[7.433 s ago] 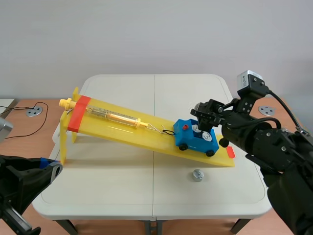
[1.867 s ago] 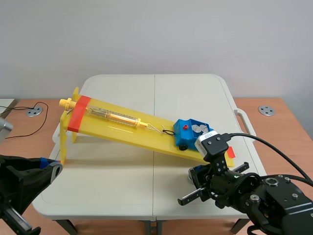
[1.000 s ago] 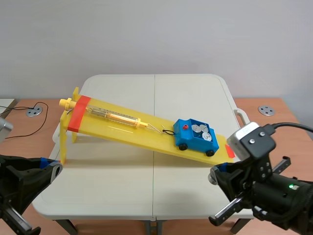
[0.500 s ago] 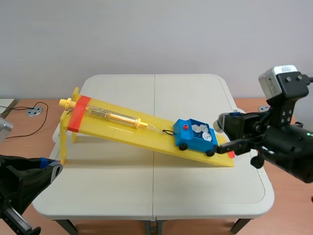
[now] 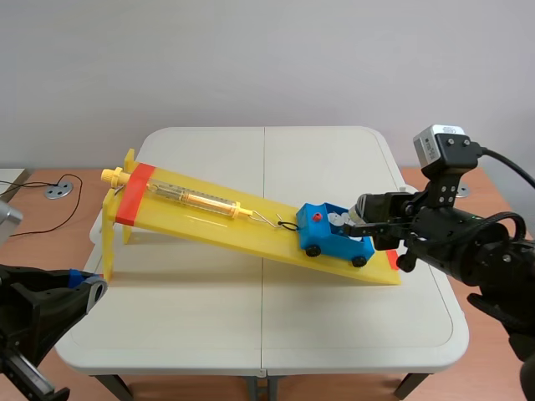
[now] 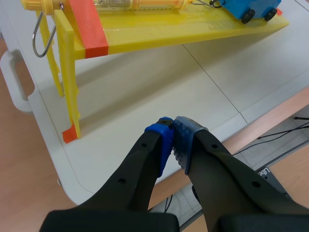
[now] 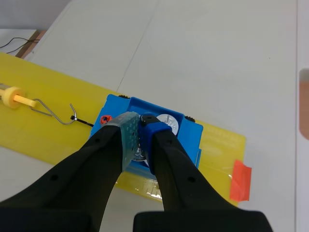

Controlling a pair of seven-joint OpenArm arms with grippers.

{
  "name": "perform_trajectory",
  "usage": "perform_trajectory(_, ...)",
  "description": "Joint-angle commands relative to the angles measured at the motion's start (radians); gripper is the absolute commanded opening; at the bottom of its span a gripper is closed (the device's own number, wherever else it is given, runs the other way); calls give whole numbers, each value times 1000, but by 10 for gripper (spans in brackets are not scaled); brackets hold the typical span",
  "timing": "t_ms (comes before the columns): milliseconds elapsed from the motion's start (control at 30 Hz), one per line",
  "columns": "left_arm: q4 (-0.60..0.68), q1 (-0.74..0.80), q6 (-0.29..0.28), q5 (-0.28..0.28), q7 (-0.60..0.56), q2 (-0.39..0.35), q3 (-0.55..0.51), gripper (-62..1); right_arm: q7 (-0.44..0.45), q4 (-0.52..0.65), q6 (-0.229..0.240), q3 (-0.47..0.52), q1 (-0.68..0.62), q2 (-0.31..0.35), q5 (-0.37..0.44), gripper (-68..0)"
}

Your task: Place the four metal weights on the blue cart on the ramp.

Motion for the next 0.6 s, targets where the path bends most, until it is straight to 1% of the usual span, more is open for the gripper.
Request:
perform_trajectory(0,71,-20,-39,-78,-92,0,-17,-582,127,47,24,-27,100,1,82,-669)
perform_trajectory(167,71,-20,-39,-78,-92,0,-17,-582,127,2,24,-46,134,-16,82,-669)
perform_trajectory(333,71,-20,-39,-78,-92,0,-17,-582,130,-10,23,-46,137,-29,82,-669)
perform_trajectory(567,71,-20,-39,-78,-92,0,-17,-582,148,-10,17,-46,147,-29,74,-669)
